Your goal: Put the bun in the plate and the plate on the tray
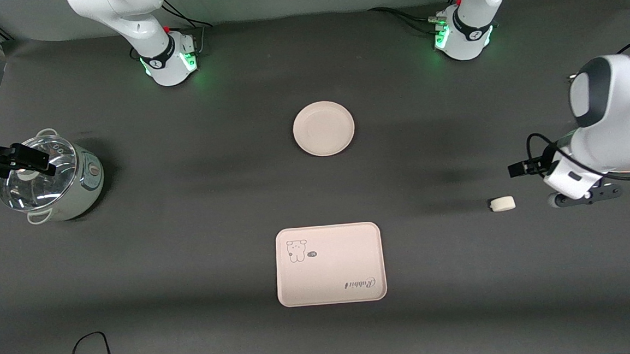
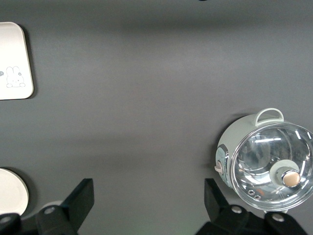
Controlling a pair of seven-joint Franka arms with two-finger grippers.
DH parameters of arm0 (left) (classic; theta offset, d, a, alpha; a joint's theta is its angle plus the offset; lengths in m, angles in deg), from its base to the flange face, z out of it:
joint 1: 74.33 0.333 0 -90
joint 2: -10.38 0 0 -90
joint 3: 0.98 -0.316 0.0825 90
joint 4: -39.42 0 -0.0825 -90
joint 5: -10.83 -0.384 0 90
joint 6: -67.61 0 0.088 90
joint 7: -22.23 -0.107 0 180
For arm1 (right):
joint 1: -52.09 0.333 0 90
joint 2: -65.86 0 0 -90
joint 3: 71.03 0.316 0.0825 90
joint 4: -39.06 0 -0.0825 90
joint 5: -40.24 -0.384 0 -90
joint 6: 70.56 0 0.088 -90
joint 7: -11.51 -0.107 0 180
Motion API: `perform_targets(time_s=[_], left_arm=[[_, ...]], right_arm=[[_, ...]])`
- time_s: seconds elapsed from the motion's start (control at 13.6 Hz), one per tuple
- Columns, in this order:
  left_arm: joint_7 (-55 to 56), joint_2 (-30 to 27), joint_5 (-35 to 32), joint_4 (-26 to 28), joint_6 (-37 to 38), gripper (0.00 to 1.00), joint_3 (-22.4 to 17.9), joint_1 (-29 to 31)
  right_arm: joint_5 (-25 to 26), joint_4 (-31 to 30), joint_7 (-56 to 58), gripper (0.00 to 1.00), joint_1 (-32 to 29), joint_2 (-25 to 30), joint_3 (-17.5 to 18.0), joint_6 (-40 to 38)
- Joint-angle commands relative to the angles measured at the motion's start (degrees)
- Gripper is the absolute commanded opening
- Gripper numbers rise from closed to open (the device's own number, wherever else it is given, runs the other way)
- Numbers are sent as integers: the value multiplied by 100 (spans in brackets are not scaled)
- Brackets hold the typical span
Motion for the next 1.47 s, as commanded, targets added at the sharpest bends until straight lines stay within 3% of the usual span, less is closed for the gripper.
perform_targets(time_s=[0.0, 0.59, 1.18, 1.25, 1.4], left_arm=[[-14, 425, -28, 303, -785, 100, -32, 3], [-392, 1473, -2, 443, -2421, 100, -49, 294], [-304, 1746, 191, 470, -2510, 97, -49, 285], [-304, 1755, 191, 479, -2527, 87, -49, 285], [-322, 1755, 191, 514, -2615, 30, -49, 285]], right_arm=[[-110, -32, 115, 100, 62, 74, -83, -31], [-101, -15, 133, 100, 45, 65, -153, -31], [-110, -15, 107, 100, 27, -23, -171, 4], [-110, -6, 107, 100, 36, -14, -171, 4], [-101, 3, 98, 100, 44, 29, -171, 4]])
